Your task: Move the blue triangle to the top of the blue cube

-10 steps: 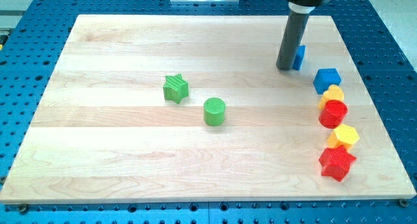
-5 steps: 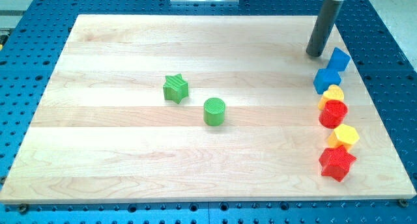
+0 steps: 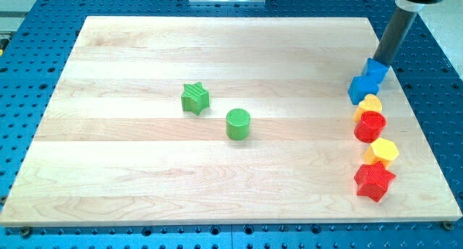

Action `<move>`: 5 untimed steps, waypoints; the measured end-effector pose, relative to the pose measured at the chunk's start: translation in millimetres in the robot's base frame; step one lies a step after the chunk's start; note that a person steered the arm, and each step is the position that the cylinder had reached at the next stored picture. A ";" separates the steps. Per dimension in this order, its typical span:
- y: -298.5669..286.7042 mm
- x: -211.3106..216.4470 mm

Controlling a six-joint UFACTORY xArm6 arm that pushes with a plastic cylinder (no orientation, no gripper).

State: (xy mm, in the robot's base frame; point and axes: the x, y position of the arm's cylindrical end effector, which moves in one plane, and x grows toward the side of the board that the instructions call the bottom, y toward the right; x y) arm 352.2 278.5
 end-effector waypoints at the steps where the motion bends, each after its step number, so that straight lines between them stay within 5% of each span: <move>1: 7.9 11.2; 5: -2.6 19.6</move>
State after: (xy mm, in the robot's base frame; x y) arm 371.8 276.0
